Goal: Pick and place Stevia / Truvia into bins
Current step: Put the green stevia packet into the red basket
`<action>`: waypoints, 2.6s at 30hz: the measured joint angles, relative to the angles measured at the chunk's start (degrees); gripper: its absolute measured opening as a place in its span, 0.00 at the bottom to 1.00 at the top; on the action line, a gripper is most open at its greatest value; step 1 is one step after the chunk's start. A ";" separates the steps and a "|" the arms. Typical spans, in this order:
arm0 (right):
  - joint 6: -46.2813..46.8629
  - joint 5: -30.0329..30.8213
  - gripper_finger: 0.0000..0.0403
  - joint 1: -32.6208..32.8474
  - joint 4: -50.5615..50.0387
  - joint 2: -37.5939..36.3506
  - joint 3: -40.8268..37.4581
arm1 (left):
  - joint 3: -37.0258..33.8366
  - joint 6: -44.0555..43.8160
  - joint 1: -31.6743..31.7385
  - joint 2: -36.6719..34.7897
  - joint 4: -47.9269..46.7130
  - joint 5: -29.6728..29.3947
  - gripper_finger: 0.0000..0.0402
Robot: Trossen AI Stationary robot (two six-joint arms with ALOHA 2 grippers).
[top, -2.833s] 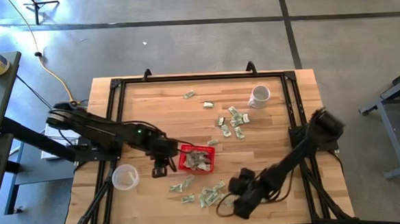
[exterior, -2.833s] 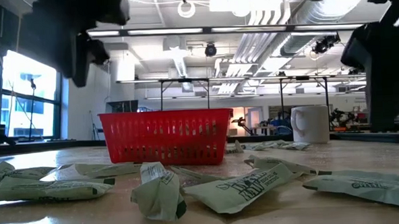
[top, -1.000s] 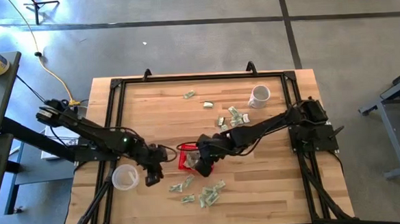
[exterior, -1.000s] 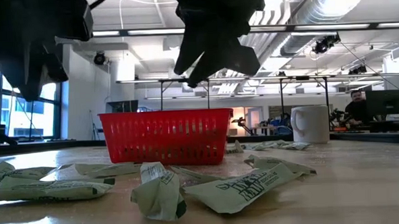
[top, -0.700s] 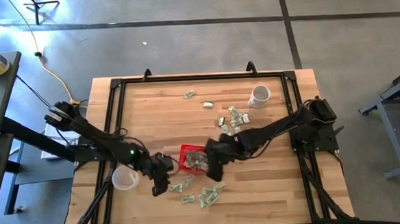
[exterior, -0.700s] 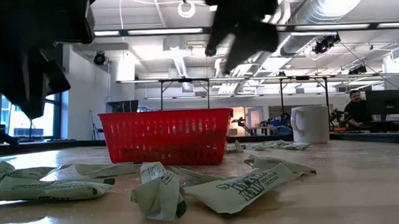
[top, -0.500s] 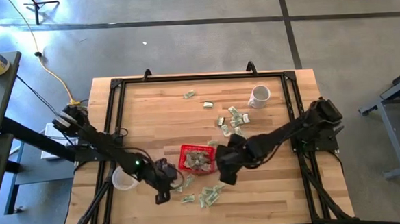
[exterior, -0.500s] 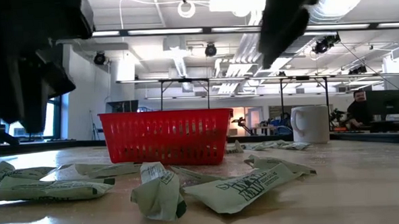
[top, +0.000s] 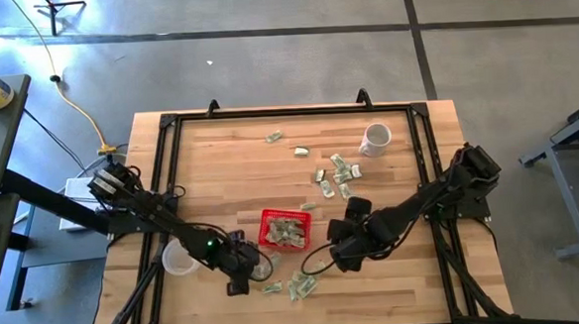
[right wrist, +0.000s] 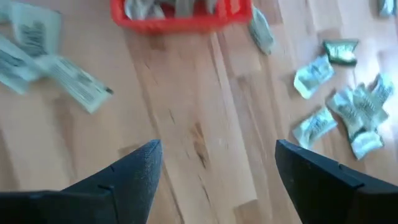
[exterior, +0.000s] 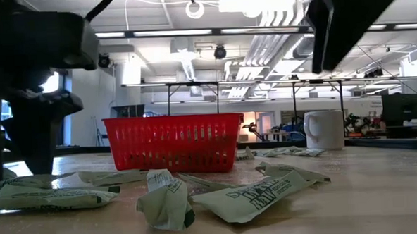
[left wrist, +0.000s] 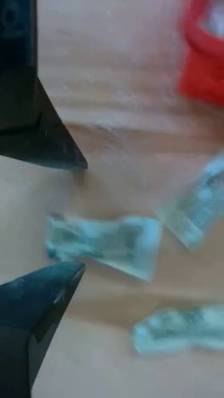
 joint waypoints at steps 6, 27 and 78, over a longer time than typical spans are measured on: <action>4.83 1.04 0.75 0.46 -0.98 -0.29 -5.49 | 0.41 6.11 0.63 1.61 -2.06 -1.72 0.45; 23.71 8.79 0.75 2.76 -4.81 -13.84 -14.67 | 21.90 24.19 11.40 -5.58 -27.70 -6.70 0.06; -9.29 -15.56 0.28 -1.49 49.53 11.88 -14.86 | 8.16 -12.53 1.86 -22.33 -46.13 -6.99 0.35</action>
